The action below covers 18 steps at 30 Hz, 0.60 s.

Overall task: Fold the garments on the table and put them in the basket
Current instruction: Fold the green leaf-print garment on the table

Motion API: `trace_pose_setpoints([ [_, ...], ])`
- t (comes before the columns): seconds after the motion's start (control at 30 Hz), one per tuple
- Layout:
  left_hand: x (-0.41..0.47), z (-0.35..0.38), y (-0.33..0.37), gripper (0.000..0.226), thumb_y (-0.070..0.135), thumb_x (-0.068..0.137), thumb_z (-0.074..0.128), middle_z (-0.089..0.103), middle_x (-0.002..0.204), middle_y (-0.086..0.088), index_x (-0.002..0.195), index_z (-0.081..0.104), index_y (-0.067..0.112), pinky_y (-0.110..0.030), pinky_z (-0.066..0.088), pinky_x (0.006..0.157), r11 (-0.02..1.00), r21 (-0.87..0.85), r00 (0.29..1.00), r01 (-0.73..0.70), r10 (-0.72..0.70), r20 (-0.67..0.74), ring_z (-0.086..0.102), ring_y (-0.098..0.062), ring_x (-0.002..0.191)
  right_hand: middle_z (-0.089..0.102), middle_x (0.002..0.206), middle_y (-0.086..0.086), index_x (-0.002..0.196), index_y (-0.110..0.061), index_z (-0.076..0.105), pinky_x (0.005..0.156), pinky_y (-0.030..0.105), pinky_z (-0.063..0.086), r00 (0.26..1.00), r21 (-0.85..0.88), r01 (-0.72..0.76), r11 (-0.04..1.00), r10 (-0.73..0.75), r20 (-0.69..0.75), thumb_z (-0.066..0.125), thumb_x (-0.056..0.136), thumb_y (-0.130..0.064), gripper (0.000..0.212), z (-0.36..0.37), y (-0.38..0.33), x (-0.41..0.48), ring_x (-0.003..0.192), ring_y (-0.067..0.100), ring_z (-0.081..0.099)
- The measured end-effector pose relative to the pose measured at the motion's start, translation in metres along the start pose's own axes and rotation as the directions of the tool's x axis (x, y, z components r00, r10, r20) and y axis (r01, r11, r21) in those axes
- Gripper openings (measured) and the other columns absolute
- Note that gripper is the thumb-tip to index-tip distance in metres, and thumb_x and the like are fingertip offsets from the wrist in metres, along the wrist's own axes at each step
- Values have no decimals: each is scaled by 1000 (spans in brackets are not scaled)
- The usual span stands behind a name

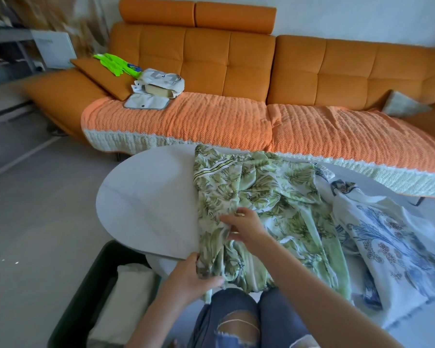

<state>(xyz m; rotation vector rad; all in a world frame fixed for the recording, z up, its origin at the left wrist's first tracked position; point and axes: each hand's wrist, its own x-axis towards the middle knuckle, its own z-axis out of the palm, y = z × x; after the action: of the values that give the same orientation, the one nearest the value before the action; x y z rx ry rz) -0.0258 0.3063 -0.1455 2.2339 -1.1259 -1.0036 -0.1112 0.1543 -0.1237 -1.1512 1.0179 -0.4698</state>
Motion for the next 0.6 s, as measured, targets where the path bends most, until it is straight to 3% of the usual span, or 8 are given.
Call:
trace_pose_setpoints([
  [0.1,-2,13,-7,66,57,71,67,57,123,7,125,49,22,-23,44,84,997,71,999,-21,23,-29,54,-11,108,63,81,11,111,0,52,49,28,55,991,48,109,993,-105,-82,60,86,3,26,-17,1,-4,59,20,62],
  [0.17,-6,15,-2,50,44,79,70,62,107,11,120,54,20,-15,46,65,983,-180,998,-25,13,-63,59,-8,87,63,81,10,111,-1,53,48,26,54,982,79,142,987,-131,-133,55,89,3,23,-27,3,-6,58,18,61],
  [0.23,-10,14,4,43,36,80,71,67,97,7,115,59,15,-17,46,50,850,-524,997,60,-26,72,62,-8,72,64,83,7,112,-2,55,57,31,56,974,58,141,988,-129,-185,53,92,-1,20,-36,7,-3,64,20,61],
  [0.3,-14,16,3,41,29,80,70,69,104,-4,116,61,10,-23,53,53,707,-688,972,162,4,234,68,-13,78,63,86,5,115,-4,54,67,42,58,960,-123,94,988,-123,-253,50,94,-7,21,-44,12,1,69,25,64],
  [0.37,-24,22,4,34,15,85,66,66,112,-4,117,59,6,-32,58,61,654,-738,966,166,42,255,70,-14,83,64,84,8,111,-4,54,64,45,58,949,-335,55,940,-154,-276,49,96,-13,19,-48,19,-3,63,26,66],
  [0.43,-33,35,5,33,1,88,61,64,108,1,118,55,10,-33,59,63,603,-786,979,132,42,197,72,-18,78,65,73,10,95,-3,57,59,39,58,954,-467,67,882,-193,-229,54,94,-30,28,-48,25,-15,50,21,61],
  [0.5,-39,46,10,38,-6,88,56,65,107,-5,116,52,19,-29,58,61,548,-831,992,93,24,127,70,-29,78,63,63,9,78,-4,60,55,30,54,983,-611,61,789,-153,-100,59,84,-51,48,-47,27,-29,49,19,57],
  [0.6,-39,61,9,36,-9,87,54,62,115,-11,103,61,23,-25,56,60,540,-841,994,26,75,78,65,-31,92,66,65,7,75,-4,64,56,23,53,997,-682,78,727,-39,72,66,82,-44,41,-46,31,-39,51,14,57],
])
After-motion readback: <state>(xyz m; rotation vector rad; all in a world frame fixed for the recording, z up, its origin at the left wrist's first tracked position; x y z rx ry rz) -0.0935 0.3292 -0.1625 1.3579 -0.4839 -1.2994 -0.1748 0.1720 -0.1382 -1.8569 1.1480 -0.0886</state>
